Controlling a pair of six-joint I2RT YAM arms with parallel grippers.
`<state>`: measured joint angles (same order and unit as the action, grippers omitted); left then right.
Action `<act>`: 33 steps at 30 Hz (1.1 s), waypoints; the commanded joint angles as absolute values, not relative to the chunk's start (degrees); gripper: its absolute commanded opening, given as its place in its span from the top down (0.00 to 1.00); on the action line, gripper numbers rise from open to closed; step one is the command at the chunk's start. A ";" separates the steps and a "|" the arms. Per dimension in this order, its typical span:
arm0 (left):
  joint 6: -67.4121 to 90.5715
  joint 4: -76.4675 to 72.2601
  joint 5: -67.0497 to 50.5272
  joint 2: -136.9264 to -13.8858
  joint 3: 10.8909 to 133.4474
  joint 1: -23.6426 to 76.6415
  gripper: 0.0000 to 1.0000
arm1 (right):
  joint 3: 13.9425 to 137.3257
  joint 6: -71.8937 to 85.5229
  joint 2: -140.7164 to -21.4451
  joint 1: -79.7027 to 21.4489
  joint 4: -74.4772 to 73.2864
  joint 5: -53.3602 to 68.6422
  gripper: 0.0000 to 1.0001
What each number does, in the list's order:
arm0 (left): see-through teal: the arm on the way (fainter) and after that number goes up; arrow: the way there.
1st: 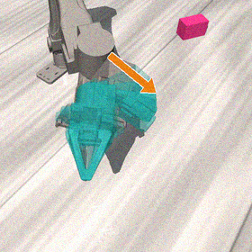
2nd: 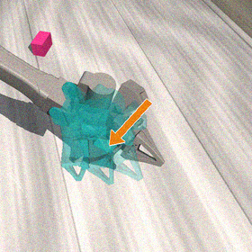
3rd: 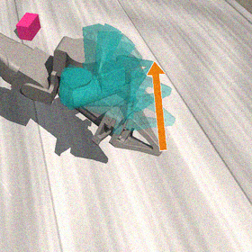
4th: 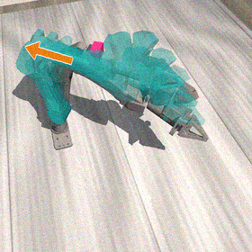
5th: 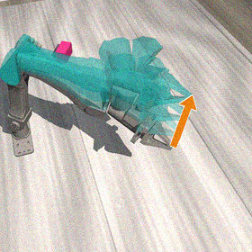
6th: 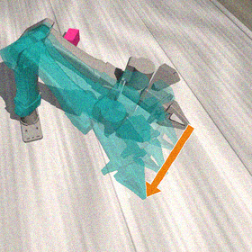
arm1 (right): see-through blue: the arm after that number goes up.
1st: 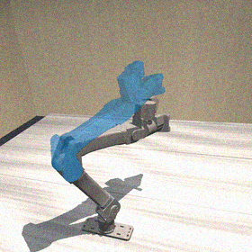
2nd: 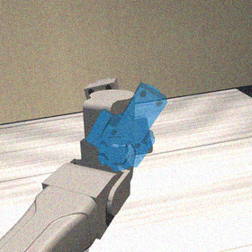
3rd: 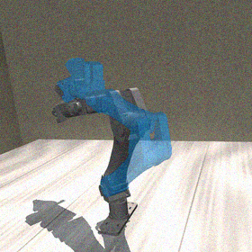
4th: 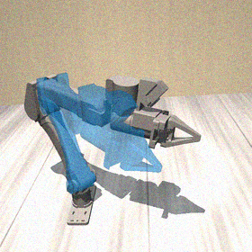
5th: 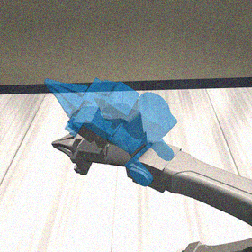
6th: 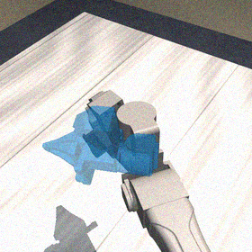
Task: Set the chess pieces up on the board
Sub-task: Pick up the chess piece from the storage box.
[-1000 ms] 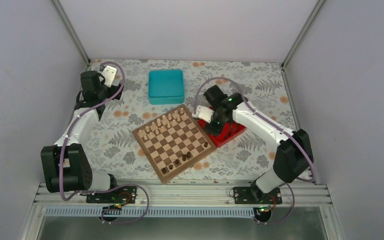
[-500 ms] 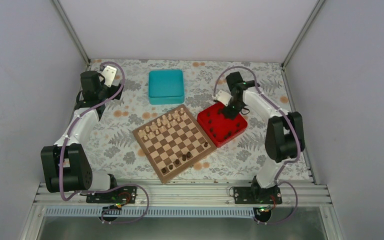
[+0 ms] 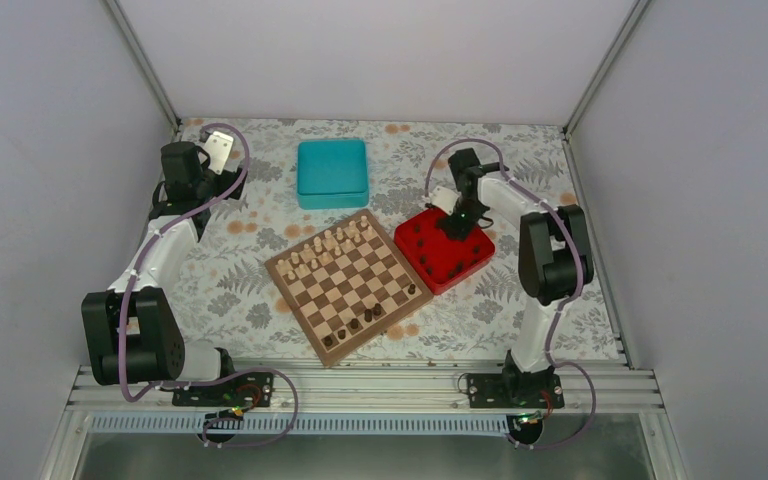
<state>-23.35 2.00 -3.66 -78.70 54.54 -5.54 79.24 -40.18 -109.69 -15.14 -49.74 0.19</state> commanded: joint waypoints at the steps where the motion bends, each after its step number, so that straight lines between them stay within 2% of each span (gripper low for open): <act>1: -23.38 0.80 -4.04 -78.26 55.02 -5.91 0.00 | 81.70 -41.46 -112.03 -14.40 -48.30 2.25 0.49; 7: -23.54 0.58 -3.93 -78.27 54.85 -5.95 0.00 | 82.93 -41.83 -114.12 -14.35 -49.14 3.62 0.56; 14: -23.55 0.44 -3.93 -78.23 54.75 -5.94 0.00 | 82.93 -41.42 -114.93 -14.28 -49.38 3.16 0.72; 26: -23.55 0.61 -4.27 -77.87 54.63 -5.97 0.00 | 83.02 -41.31 -114.29 -14.23 -51.36 3.26 0.89; 33: -23.47 0.49 -4.39 -77.53 54.67 -5.97 0.00 | 84.62 -40.79 -109.41 -14.80 -55.46 3.14 0.95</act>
<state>-23.38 1.85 -3.68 -78.70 54.52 -5.69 82.15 -40.88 -113.62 -14.81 -51.94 2.48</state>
